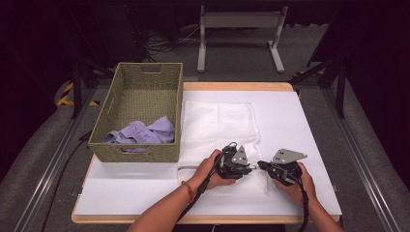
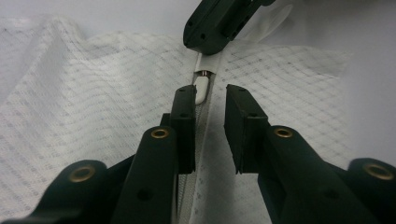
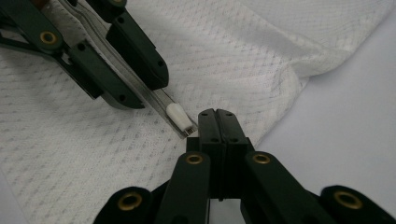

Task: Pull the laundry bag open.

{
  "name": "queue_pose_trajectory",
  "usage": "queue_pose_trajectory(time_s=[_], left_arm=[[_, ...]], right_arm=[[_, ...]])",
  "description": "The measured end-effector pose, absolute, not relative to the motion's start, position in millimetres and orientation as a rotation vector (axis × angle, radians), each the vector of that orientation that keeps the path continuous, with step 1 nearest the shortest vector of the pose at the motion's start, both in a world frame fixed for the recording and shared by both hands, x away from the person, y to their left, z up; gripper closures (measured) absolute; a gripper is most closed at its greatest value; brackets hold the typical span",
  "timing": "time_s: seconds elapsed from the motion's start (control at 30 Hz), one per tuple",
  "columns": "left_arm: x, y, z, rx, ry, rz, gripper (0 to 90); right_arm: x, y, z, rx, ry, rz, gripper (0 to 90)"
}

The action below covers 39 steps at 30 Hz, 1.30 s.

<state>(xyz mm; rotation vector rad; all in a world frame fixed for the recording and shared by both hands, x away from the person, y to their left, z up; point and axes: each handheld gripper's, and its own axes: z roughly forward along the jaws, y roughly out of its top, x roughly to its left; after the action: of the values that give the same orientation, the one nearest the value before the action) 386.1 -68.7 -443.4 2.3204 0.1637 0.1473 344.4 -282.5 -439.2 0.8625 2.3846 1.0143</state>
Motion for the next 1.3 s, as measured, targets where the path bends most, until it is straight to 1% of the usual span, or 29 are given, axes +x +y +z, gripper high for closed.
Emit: queue_pose_trajectory(time_s=[0.27,0.47,0.57,0.87,0.9,0.97,1.0,1.03,1.13,1.2,1.27,1.3], left_arm=[[392.2,-77.1,-445.6,2.327,0.180,0.124,73.1],[399.8,-85.7,-441.2,2.337,0.164,0.104,76.7],[403.0,-87.2,-441.2,2.335,0.156,0.071,82.4],[403.8,-84.3,-441.9,2.337,0.133,0.061,84.0],[402.4,-84.9,-442.3,2.338,0.122,0.070,81.4],[401.9,-85.8,-442.5,2.335,0.117,0.059,72.4],[401.1,-86.3,-442.1,2.340,0.114,0.066,72.4],[399.8,-87.7,-441.6,2.369,0.127,0.101,73.8],[402.2,-86.1,-443.7,2.361,0.147,0.092,69.3],[404.7,-84.5,-444.8,2.349,0.153,0.063,70.7],[405.1,-83.9,-445.3,2.343,0.147,0.047,75.6],[405.1,-83.9,-445.3,2.343,0.147,0.047,79.5]], right_arm=[[344.9,-280.6,-442.4,0.867,2.392,1.008,90.0],[345.0,-281.0,-442.6,0.870,2.392,1.014,90.0],[345.1,-281.4,-442.6,0.872,2.395,1.017,90.0],[345.1,-282.1,-442.4,0.877,2.405,1.015,90.0],[345.2,-282.2,-442.6,0.879,2.405,1.015,90.0],[345.3,-282.6,-442.7,0.886,2.404,1.021,90.0],[345.3,-282.6,-442.7,0.886,2.404,1.021,90.0],[345.3,-282.5,-442.6,0.883,2.404,1.019,90.0],[344.7,-282.2,-442.4,0.875,2.403,1.014,90.0],[344.8,-282.4,-442.5,0.878,2.404,1.017,90.0],[345.1,-282.8,-442.7,0.882,2.405,1.022,90.0],[345.1,-282.8,-442.7,0.882,2.405,1.022,90.0]])
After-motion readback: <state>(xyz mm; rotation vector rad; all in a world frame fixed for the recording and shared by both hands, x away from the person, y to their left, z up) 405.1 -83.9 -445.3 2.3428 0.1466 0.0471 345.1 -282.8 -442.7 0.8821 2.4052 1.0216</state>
